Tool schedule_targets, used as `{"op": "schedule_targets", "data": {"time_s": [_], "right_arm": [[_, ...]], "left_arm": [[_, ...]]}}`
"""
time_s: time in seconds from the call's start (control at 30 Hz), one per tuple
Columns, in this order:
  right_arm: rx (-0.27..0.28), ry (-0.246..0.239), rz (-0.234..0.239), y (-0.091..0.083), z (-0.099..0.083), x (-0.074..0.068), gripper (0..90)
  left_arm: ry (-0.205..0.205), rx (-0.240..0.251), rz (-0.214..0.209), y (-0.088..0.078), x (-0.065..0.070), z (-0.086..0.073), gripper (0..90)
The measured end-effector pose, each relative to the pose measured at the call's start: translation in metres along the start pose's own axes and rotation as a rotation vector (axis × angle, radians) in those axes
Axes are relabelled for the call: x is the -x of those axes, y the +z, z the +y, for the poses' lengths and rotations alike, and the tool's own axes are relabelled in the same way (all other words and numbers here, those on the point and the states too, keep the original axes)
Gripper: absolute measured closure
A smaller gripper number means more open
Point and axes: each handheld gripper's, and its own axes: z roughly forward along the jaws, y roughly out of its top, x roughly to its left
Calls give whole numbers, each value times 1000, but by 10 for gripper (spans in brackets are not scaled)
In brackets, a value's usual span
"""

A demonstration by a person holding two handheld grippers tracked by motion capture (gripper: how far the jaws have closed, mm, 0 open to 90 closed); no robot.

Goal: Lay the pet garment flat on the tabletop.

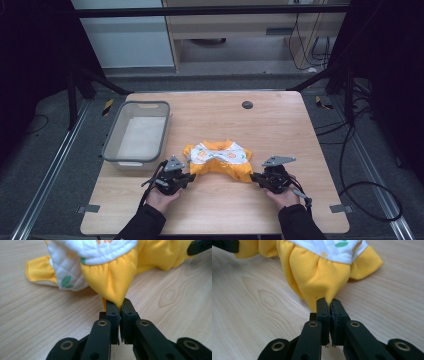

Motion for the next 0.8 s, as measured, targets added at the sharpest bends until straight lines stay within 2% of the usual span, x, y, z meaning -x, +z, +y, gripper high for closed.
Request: {"op": "schedule_targets", "data": {"time_s": [0.13,0.2,0.27,0.37,0.47,0.6,0.7,0.73,0.8], "right_arm": [[64,-13,13,-23,2,-1,867],[99,-9,35,-36,2,-1,864],[106,-5,63,-47,-1,-4,862],[95,-10,101,-59,-11,-9,860],[60,-23,127,-63,-23,-18,856],[19,-36,101,-57,-33,-25,819],[-17,-53,46,-43,-37,-23,786],[-27,-51,42,-41,-37,-23,776],[-33,-51,34,-37,-39,-21,743]], "left_arm": [[4,25,-35,-26,1,1,866],[2,41,-52,-39,2,0,866],[2,46,-69,-50,3,-2,865],[7,20,-92,-60,9,-10,864],[12,-24,-91,-64,18,-23,860],[36,-65,-50,-56,25,-35,826],[73,-72,-2,-45,26,-39,704],[63,-69,1,-43,25,-41,682],[68,-63,14,-42,25,-42,587]]}}
